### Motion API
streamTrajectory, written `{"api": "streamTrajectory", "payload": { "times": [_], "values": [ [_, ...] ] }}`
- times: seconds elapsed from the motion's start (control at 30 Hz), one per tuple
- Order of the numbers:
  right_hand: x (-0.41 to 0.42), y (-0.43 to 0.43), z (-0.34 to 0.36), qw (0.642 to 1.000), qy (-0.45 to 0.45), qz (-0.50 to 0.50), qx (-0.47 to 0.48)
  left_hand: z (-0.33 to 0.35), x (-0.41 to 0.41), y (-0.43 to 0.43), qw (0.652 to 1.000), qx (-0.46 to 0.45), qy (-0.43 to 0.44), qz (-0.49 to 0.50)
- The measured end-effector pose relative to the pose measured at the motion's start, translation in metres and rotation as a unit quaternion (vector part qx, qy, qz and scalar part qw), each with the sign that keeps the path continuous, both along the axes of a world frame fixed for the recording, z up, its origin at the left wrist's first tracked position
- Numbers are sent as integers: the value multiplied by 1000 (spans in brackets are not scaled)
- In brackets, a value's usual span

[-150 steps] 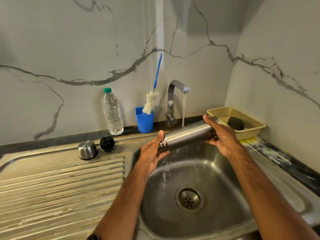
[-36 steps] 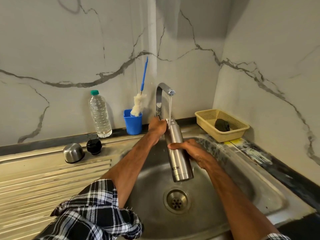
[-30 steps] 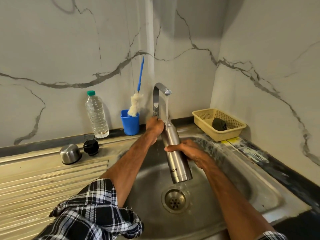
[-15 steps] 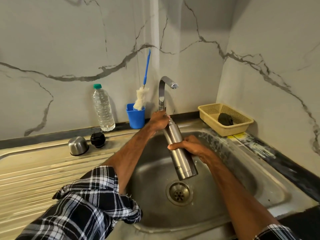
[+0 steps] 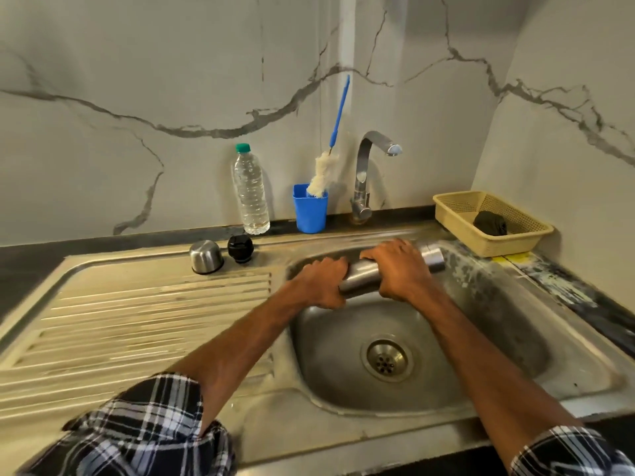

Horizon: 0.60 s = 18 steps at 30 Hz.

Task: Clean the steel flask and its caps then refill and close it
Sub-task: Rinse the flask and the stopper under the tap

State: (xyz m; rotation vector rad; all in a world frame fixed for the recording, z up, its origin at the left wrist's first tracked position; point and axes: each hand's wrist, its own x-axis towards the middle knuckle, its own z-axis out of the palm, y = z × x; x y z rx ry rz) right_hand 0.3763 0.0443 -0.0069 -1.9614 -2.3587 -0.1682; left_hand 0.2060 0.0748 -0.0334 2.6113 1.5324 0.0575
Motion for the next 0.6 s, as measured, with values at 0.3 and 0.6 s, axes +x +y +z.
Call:
{"api": "streamTrajectory", "payload": {
  "times": [0.3,0.6],
  "values": [
    [-14,4,13,992,-64,37,102,-14,6,-2,988,25,-130,74],
    [-21,4,11,962,135,71,224,-5,-2,-8,944,-34,-280,170]
  ]
}}
